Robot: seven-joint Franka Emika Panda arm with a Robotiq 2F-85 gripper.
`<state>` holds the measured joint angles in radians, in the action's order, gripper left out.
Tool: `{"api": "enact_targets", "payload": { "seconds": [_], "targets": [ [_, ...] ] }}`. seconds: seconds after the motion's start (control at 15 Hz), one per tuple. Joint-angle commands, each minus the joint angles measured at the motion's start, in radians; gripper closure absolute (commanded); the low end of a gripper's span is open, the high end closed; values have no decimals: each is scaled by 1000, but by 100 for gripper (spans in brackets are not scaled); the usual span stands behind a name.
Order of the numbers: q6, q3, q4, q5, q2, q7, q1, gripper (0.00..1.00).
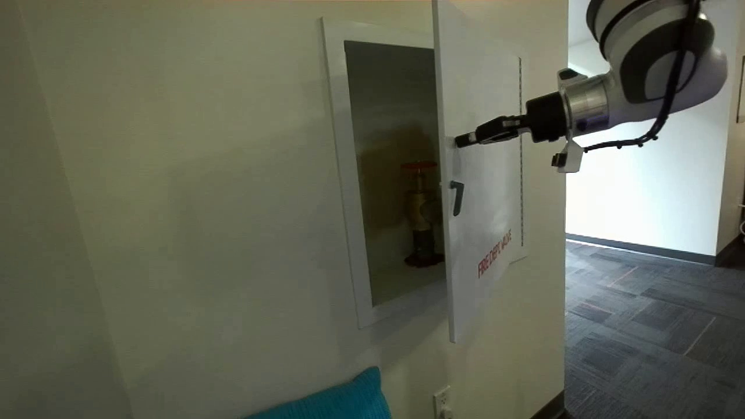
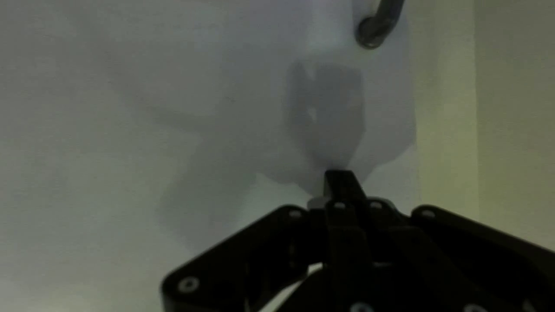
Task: Close the door
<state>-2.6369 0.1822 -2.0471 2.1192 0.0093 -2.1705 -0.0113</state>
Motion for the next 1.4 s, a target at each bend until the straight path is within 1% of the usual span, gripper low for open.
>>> {"api": "enact_targets", "payload": {
  "seconds": [0.0,0.27,0.6,0.8,1.0,1.33],
  "targets": [
    [-135,19,215,59,164,-132,-26,100],
    [-245,11,418,46,324,-175,-73,100],
    [-370,-1,653,-25,497,-124,-129,100],
    [-431,-3,747,-53,564,-105,-152,100],
    [-490,1,817,-75,613,-74,-166,100],
    [-561,14,869,-145,656,19,-182,100]
  ]
}}
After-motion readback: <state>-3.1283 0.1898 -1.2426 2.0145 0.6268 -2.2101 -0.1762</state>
